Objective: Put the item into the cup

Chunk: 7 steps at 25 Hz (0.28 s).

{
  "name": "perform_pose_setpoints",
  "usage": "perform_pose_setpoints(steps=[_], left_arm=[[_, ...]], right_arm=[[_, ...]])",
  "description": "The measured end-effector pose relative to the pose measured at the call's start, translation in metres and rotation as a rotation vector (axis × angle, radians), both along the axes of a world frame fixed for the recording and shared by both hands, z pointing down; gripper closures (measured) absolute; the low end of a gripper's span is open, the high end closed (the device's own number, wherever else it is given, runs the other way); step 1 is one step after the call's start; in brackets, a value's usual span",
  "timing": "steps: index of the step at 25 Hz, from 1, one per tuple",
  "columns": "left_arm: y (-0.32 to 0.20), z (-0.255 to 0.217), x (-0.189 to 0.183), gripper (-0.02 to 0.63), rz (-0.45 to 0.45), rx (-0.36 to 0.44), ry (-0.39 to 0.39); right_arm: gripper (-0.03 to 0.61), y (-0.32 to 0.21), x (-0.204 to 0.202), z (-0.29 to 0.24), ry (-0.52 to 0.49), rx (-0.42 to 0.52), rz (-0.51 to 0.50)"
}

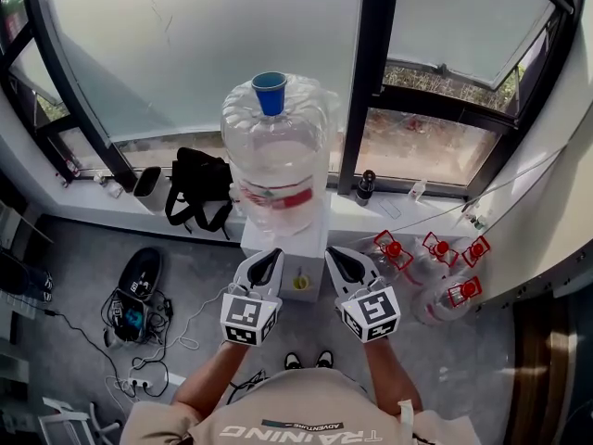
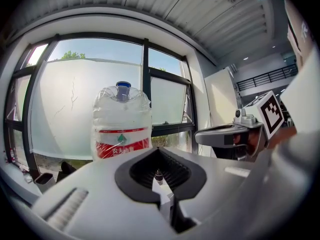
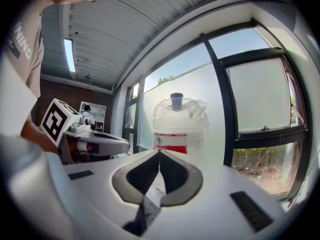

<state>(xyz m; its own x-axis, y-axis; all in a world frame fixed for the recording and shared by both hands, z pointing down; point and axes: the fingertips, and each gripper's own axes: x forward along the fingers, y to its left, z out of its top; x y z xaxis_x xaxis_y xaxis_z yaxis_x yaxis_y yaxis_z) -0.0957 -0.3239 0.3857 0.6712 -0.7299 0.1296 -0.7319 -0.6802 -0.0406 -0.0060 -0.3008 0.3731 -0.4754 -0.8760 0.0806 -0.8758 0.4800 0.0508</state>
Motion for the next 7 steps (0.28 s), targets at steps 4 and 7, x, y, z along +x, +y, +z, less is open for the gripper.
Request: perform_pose_setpoints(steps=[4, 7], left_arm=[[0.0001, 0.0015, -0.0002, 0.606, 0.012, -0.007, -0.004], [0.0019, 0.0001, 0.0005, 0.606, 0.018, -0.003, -0.005]], right_arm=[[0.567, 0.0017, -0.0024, 0.0004, -0.013, 0.004, 0.006], [0.566, 0.005, -0.003, -0.0001, -0.012, 0.005, 0.013]])
